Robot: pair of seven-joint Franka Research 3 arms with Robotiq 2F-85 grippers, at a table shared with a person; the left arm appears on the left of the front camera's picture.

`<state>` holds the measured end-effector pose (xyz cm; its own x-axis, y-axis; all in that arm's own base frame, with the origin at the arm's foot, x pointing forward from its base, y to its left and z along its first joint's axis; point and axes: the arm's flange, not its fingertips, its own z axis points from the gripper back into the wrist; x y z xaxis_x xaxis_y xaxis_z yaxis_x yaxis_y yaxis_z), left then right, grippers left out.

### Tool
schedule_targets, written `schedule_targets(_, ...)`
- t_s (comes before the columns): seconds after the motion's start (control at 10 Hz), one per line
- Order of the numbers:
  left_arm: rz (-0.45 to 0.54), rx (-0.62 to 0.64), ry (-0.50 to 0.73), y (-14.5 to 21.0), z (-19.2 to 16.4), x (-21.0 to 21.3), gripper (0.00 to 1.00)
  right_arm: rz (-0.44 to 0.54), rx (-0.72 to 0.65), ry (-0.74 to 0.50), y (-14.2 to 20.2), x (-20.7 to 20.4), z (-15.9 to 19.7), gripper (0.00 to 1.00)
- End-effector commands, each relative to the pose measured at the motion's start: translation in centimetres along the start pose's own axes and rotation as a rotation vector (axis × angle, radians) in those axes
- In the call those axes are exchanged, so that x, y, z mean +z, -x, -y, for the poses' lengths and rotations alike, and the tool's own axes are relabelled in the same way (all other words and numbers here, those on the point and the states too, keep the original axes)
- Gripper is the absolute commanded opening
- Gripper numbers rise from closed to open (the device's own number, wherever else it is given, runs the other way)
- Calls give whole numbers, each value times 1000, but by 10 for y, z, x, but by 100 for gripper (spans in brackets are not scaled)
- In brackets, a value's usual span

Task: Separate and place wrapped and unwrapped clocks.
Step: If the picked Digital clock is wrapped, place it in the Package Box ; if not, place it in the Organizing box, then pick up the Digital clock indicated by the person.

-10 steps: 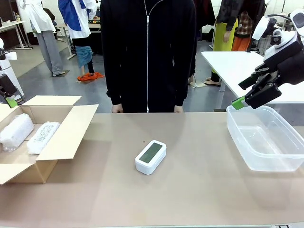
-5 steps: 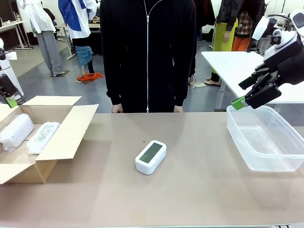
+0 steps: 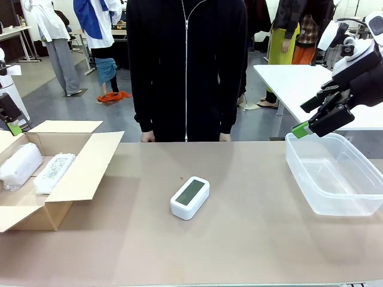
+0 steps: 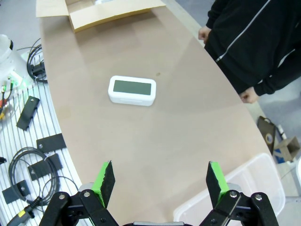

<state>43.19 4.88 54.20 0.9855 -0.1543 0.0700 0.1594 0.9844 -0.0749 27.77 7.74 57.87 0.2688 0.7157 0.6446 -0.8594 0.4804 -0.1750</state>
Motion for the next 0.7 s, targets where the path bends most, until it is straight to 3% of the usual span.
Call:
schedule_targets(0.0, 12, 0, -3, 1, 0, 1, 100, 9, -2, -20, 0, -2, 0, 100)
schedule_targets(0.6, 12, 0, -3, 1, 0, 1, 100, 9, -2, -20, 0, -2, 0, 100)
